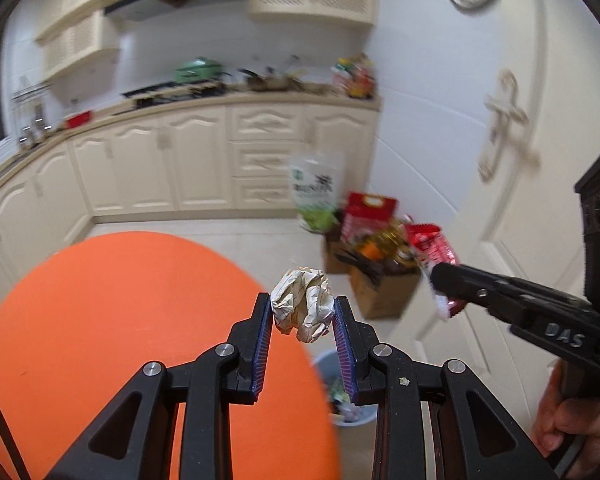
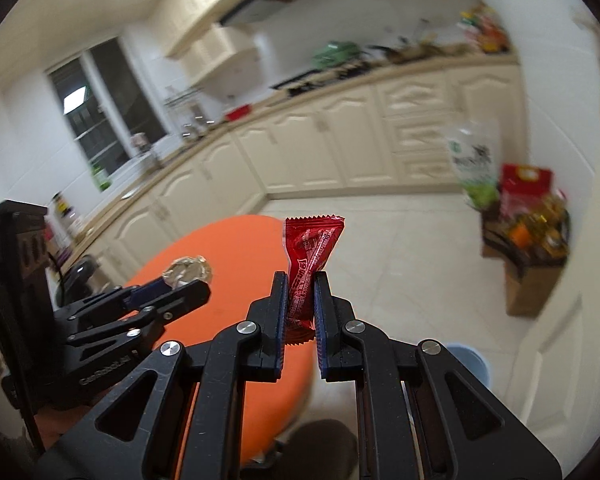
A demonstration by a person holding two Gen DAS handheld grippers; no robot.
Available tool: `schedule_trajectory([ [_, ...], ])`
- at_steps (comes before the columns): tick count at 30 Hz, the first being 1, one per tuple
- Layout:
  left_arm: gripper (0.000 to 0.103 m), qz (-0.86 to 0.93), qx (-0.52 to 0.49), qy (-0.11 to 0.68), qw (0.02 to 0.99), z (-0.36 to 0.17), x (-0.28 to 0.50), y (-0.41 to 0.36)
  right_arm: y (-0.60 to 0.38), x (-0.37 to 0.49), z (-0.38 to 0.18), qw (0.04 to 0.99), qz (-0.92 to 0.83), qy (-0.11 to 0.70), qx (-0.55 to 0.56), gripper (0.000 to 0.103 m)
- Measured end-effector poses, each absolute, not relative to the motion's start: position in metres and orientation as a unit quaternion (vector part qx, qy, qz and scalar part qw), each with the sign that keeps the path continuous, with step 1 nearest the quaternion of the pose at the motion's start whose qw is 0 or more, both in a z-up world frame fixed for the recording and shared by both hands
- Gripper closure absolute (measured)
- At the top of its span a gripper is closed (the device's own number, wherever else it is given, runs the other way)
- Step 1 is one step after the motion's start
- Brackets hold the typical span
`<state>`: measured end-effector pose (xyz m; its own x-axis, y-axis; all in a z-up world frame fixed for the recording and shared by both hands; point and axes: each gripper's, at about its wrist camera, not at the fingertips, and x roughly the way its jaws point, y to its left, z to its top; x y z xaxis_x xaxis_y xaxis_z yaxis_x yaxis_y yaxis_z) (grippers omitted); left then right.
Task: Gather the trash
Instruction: 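Carry the crumpled paper and red wrapper to the blue bin, then open both grippers over the blue bin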
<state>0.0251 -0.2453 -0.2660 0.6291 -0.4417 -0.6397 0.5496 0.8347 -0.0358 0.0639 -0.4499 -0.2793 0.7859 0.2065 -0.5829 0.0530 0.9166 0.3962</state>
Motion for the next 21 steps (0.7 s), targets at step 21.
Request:
schedule_trajectory([
  [21, 0.073, -0.306, 0.149, 0.506, 0.792, -0.379, 0.211, -0.476, -0.611, 0.089, -0.447, 0.843, -0.061, 0.43, 0.318, 0.089],
])
